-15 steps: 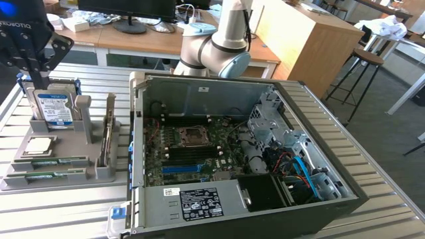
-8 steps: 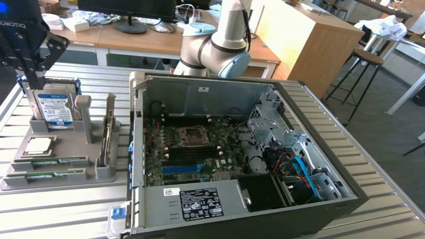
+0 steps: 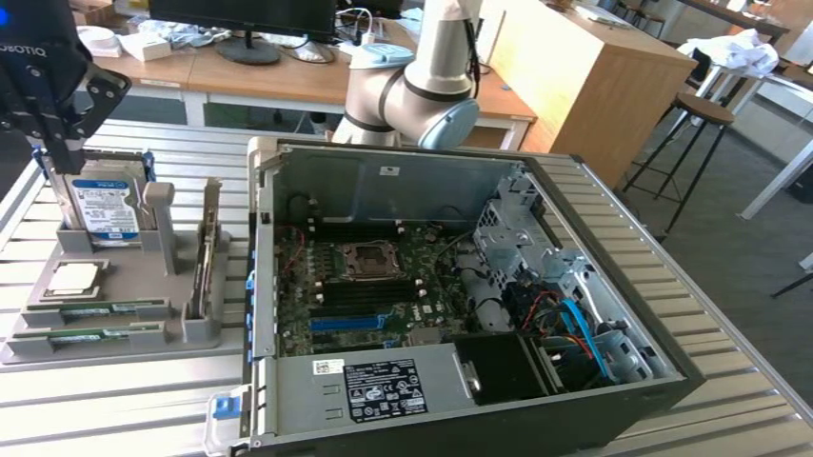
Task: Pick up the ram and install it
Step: 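Reach for the ram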
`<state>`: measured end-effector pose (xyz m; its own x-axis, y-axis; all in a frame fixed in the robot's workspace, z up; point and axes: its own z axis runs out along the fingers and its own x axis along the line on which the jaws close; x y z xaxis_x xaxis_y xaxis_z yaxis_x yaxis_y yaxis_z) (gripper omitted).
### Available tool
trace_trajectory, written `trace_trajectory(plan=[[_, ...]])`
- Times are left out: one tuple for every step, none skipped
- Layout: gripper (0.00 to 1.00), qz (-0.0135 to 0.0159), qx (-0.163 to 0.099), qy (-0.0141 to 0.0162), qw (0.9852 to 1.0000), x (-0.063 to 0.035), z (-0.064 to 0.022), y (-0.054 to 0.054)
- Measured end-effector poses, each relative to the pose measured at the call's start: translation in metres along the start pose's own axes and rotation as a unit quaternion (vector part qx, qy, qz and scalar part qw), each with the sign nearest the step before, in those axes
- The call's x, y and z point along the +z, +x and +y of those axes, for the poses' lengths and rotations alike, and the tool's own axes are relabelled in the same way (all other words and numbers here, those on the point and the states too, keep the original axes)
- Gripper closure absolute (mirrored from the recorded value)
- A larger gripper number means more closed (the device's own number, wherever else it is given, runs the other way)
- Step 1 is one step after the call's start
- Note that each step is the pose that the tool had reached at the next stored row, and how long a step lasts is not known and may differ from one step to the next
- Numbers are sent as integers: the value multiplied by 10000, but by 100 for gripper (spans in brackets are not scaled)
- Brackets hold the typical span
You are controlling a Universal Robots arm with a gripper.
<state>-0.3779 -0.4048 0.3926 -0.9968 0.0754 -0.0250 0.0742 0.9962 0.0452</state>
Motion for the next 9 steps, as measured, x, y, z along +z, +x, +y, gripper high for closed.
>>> trace_trajectory(plan=[[90,0,0,0,10000,0,-14,-1],[90,-1,-1,0,10000,0,-18,-2],[90,-1,0,0,10000,0,-18,-2],[90,0,0,0,10000,0,-18,-1],[90,-1,1,0,10000,-1,-19,6],[90,-1,0,0,10000,-1,-20,19],[90,-1,0,0,10000,-2,-22,33],[90,-2,-1,0,10000,-2,-23,51],[90,-3,0,0,10000,-3,-24,68]])
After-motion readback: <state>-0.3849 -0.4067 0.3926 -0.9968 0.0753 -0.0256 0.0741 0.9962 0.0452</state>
